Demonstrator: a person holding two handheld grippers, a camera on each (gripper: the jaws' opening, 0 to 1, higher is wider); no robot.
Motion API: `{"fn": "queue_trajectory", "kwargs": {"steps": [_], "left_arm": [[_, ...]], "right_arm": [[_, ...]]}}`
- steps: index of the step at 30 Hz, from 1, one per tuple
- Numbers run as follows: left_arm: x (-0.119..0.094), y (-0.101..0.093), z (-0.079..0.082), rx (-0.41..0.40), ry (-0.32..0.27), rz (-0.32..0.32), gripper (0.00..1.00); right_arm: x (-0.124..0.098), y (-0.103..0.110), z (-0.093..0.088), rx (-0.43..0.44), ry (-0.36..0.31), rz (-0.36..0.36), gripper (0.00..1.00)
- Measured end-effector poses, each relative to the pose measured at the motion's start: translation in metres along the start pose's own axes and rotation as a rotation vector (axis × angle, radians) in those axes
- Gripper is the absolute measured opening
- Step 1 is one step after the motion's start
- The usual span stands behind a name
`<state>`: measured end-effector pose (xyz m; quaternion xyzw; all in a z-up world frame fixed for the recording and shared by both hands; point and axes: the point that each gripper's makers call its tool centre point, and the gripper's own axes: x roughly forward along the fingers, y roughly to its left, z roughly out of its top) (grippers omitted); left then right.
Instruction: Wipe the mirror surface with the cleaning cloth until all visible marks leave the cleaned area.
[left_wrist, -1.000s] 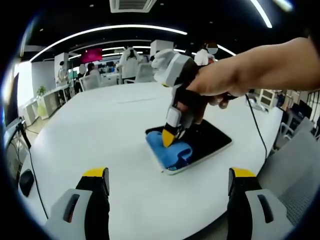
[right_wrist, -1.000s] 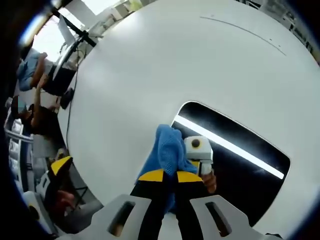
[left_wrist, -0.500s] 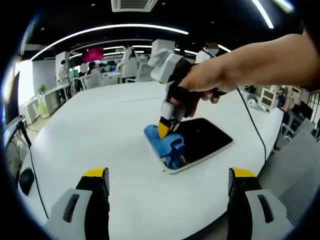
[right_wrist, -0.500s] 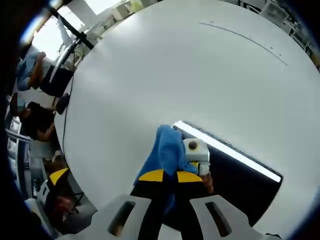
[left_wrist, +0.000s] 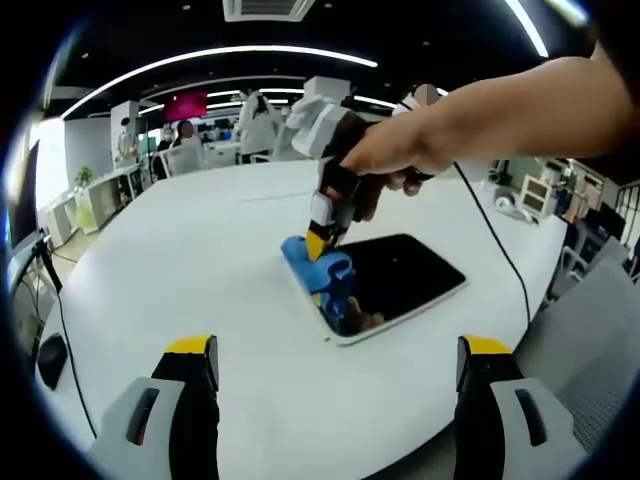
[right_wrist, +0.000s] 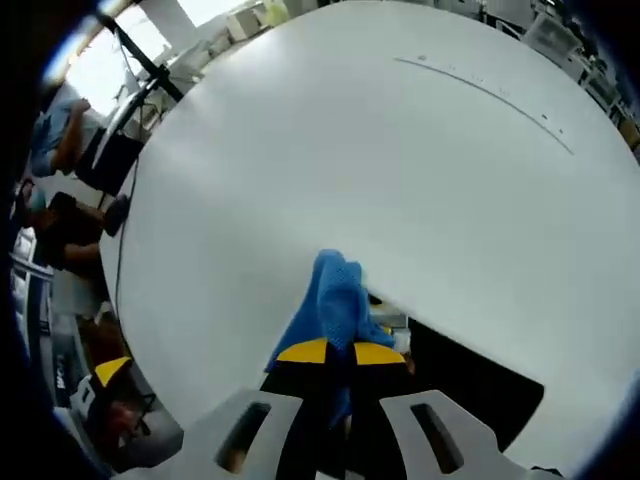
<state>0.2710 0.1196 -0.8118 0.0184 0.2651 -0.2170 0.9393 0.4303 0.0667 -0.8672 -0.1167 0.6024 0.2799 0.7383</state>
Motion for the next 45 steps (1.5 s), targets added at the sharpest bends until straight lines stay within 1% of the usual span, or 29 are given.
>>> {"fn": "queue_trajectory", "kwargs": {"steps": [1,6,8,9,10,11,15,19,25,30,45], "left_arm": [[0.0,0.0,-0.0002,0.0,0.001,0.0,1.0],[0.0002,-0.0005,-0.0002,0.001,0.003,0.0,1.0],[0.0002,-0.0002,-0.0003,0.0,0.003,0.001,1.0],[0.0002,0.0,-0.0003,0.0,0.003,0.003,1.0],[-0.0005,0.0028,0.0014,0.009,-0.006,0.018,1.0],[-0.0005,0.0037,0.0042,0.012,-0.023,0.024,1.0],[-0.0002,0.0023,0.0029,0.01,-0.015,0.017,1.0],[0.0002,0.0011,0.0016,0.005,-0.008,0.011,1.0],[-0.0005,0.0042,0.0022,0.006,-0.014,0.025,1.0],[-0.0001,0.0028,0.0009,0.001,-0.006,0.016,1.0],[-0.0006,0.0026,0.001,-0.002,-0.002,0.015,1.0]], "right_arm": [[0.0001,-0.002,0.0029,-0.002,-0.003,-0.008,0.02],[-0.0011,-0.0039,0.0052,-0.001,-0.001,-0.011,0.02],[0.0008,-0.0064,0.0084,-0.005,-0.015,-0.022,0.02],[0.003,-0.0064,0.0083,-0.001,-0.014,-0.019,0.02],[0.0025,-0.0063,0.0082,-0.007,-0.019,-0.023,0.02],[0.0023,-0.0059,0.0079,-0.011,-0.018,-0.024,0.02],[0.0017,-0.0071,0.0072,-0.009,-0.02,-0.01,0.02],[-0.0059,-0.0008,-0.0008,-0.012,-0.021,-0.007,0.02],[-0.0018,-0.0047,0.0045,-0.016,-0.026,0.001,0.02],[-0.0023,-0.0044,0.0046,-0.012,-0.032,0.004,0.02],[-0.0019,-0.0087,0.0047,-0.021,-0.038,0.002,0.02]]}}
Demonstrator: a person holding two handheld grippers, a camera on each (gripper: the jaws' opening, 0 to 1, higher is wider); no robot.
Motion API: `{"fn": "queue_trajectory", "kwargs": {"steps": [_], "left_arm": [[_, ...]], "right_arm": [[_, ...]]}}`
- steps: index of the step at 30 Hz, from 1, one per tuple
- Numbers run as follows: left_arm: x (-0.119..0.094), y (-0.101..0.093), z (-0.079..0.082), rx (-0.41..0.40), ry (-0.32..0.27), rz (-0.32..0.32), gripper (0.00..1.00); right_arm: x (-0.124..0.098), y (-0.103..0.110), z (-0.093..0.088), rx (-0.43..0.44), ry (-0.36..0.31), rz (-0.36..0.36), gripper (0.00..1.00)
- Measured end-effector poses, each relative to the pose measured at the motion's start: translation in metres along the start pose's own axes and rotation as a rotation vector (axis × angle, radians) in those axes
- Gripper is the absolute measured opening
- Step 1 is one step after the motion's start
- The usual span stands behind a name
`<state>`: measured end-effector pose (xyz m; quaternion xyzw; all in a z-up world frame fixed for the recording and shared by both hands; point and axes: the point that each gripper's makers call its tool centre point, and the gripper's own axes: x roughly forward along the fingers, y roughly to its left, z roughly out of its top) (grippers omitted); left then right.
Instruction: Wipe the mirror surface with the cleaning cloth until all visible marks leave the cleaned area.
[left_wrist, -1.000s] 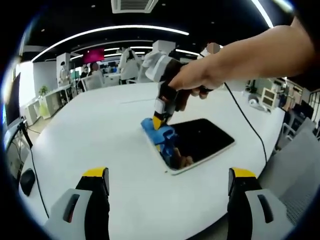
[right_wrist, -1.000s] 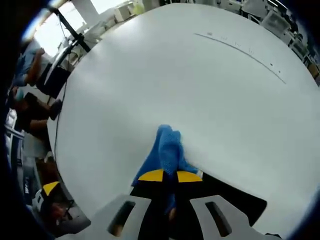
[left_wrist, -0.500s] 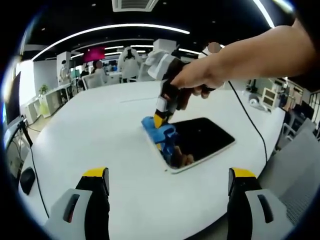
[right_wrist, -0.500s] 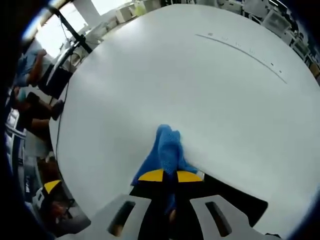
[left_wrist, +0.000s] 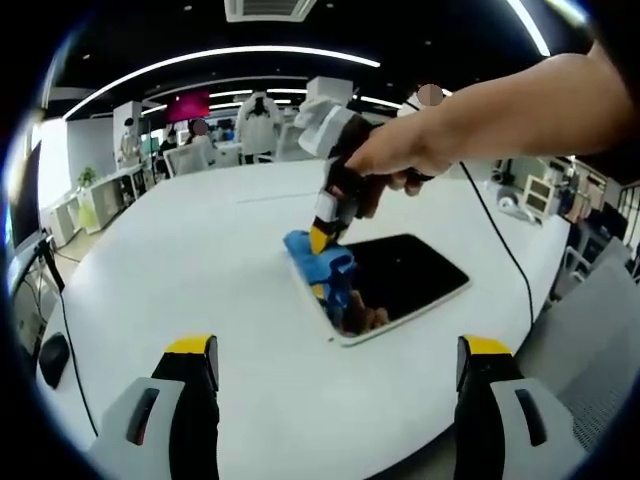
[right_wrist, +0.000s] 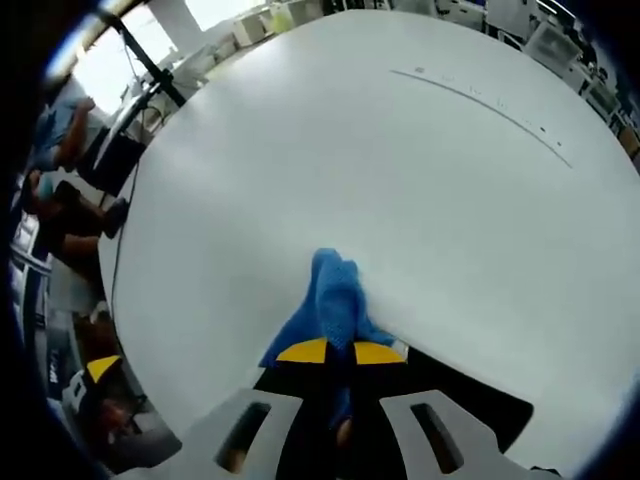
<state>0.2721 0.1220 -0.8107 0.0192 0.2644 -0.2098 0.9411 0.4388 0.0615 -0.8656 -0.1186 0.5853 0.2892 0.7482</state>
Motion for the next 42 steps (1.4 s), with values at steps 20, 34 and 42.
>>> {"fn": "queue_trajectory", "kwargs": {"steps": [20,34,42], "left_arm": [[0.001,0.001,-0.001,0.003,0.005,0.001,1.0],[0.001,0.0,-0.001,0.006,0.005,-0.002,1.0],[0.001,-0.001,0.0,0.006,0.006,-0.005,1.0]], "right_arm": [[-0.002,-0.022,-0.008,0.027,-0.002,-0.018,0.02],[-0.012,-0.03,-0.02,0.038,-0.002,-0.033,0.02],[-0.016,-0.034,-0.025,0.038,-0.004,-0.035,0.02]]}}
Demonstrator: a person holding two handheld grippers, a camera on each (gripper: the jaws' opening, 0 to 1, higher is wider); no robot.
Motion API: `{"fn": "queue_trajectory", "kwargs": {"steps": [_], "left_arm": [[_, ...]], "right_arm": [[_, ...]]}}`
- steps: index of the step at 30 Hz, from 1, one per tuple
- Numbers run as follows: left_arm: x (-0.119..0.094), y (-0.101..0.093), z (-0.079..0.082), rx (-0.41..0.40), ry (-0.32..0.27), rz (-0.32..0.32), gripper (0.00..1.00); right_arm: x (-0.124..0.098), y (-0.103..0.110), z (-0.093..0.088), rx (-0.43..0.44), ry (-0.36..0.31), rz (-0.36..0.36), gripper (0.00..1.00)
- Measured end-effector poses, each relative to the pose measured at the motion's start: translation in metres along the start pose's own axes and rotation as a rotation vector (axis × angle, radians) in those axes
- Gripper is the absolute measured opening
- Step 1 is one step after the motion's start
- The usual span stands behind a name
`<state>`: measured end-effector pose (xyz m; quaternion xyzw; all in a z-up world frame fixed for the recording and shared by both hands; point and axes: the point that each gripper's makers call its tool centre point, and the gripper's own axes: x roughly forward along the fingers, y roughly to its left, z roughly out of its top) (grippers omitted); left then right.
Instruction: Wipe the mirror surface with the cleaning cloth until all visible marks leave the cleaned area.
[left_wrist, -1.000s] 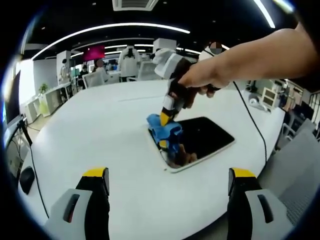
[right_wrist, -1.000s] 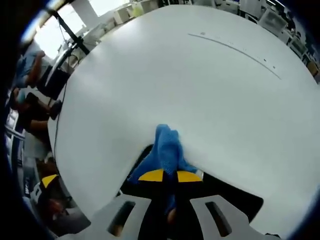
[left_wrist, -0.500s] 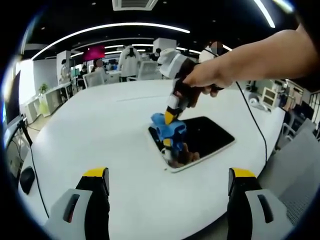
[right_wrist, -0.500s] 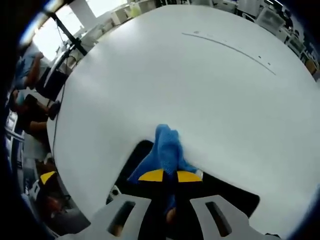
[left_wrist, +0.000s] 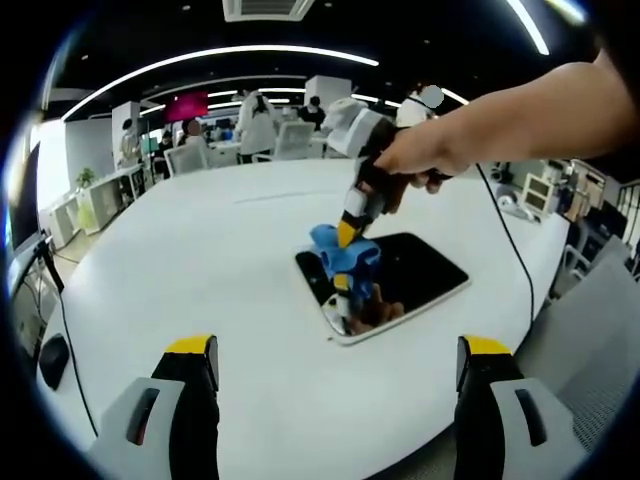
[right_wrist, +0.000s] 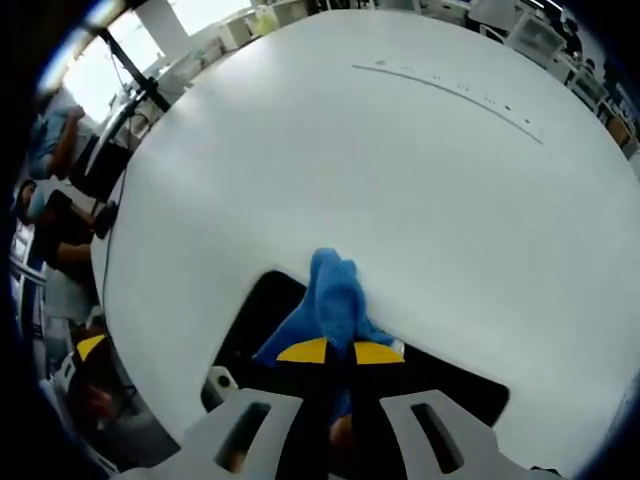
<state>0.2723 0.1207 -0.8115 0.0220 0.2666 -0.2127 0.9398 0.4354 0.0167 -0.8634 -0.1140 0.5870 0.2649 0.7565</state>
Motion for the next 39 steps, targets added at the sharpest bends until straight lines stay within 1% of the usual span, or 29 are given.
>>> {"fn": "queue_trajectory", "kwargs": {"steps": [8,10,14,16,17,19,22,24,26,29,39], "left_arm": [[0.0,0.0,-0.001,0.006,0.005,-0.002,1.0],[0.0,0.0,-0.001,0.008,0.005,-0.002,1.0],[-0.001,0.002,0.002,0.022,-0.006,0.01,1.0],[-0.001,0.004,0.003,0.036,-0.013,0.026,1.0],[-0.002,0.005,0.007,0.046,-0.03,0.034,1.0],[-0.002,0.003,0.006,0.054,-0.022,0.027,1.0],[-0.001,0.002,0.004,0.059,-0.017,0.024,1.0],[0.0,-0.001,0.002,0.056,-0.003,0.008,1.0],[0.0,-0.001,0.0,0.062,0.006,0.007,1.0],[0.0,-0.002,0.002,0.081,0.003,0.008,1.0],[0.0,-0.001,-0.001,0.077,0.013,0.004,1.0]], "right_arm": [[0.003,-0.001,0.003,0.004,0.003,0.002,0.02],[0.003,0.0,0.002,-0.007,0.003,-0.006,0.02],[0.005,-0.002,0.004,0.0,-0.003,-0.022,0.02],[0.005,-0.001,0.004,-0.007,-0.006,-0.027,0.02],[0.004,0.001,0.002,-0.011,-0.01,-0.031,0.02],[0.004,0.003,-0.001,-0.018,-0.011,-0.04,0.02],[0.002,0.008,-0.006,-0.066,0.002,-0.06,0.02],[0.001,0.01,-0.008,-0.064,0.005,-0.059,0.02],[0.0,0.01,-0.011,-0.059,0.004,-0.055,0.02],[0.002,0.01,-0.012,-0.057,0.002,-0.051,0.02],[-0.003,0.019,-0.024,-0.04,-0.009,-0.035,0.02]]}}
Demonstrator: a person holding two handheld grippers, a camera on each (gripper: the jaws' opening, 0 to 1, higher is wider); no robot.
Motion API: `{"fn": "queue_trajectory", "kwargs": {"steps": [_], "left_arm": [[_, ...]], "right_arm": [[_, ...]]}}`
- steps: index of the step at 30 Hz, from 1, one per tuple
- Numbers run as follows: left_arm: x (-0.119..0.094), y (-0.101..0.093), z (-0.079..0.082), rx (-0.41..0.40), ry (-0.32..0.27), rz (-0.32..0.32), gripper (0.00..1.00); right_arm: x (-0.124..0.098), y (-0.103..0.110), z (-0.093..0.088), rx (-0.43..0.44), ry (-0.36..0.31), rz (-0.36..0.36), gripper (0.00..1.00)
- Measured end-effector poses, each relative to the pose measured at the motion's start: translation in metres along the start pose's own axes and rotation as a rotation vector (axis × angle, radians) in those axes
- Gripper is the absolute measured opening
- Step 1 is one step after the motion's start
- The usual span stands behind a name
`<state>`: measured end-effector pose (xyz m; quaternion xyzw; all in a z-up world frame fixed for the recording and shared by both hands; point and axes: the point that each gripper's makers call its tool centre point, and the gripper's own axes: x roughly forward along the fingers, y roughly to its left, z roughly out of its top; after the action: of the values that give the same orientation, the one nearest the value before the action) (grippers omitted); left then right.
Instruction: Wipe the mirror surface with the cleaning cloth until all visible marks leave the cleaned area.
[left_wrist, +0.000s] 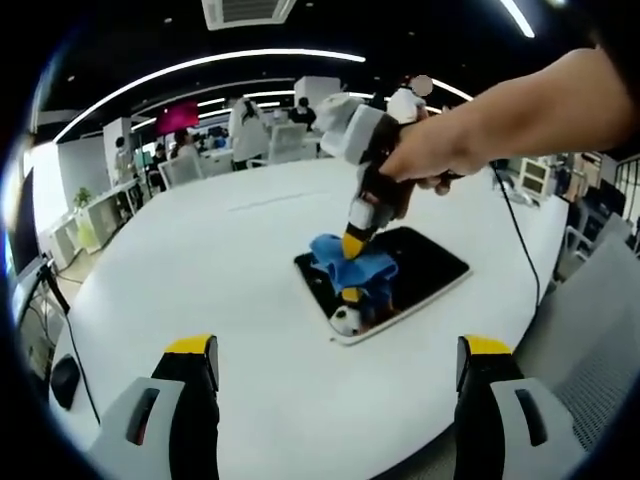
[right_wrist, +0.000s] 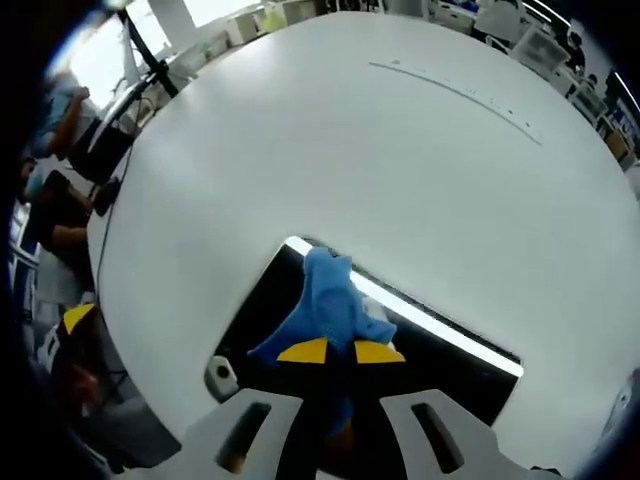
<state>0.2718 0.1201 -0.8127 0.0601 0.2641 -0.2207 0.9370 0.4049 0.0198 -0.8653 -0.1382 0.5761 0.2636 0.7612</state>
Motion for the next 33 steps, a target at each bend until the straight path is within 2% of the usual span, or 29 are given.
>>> {"fn": "queue_trajectory", "kwargs": {"steps": [7,33], "left_arm": [[0.0,-0.004,-0.002,0.004,0.024,-0.019,1.0],[0.001,-0.008,-0.001,-0.012,0.024,-0.027,1.0]], "right_arm": [[0.0,0.005,-0.007,0.005,-0.004,0.01,0.02],[-0.008,0.026,-0.041,0.008,0.004,0.06,0.02]]}}
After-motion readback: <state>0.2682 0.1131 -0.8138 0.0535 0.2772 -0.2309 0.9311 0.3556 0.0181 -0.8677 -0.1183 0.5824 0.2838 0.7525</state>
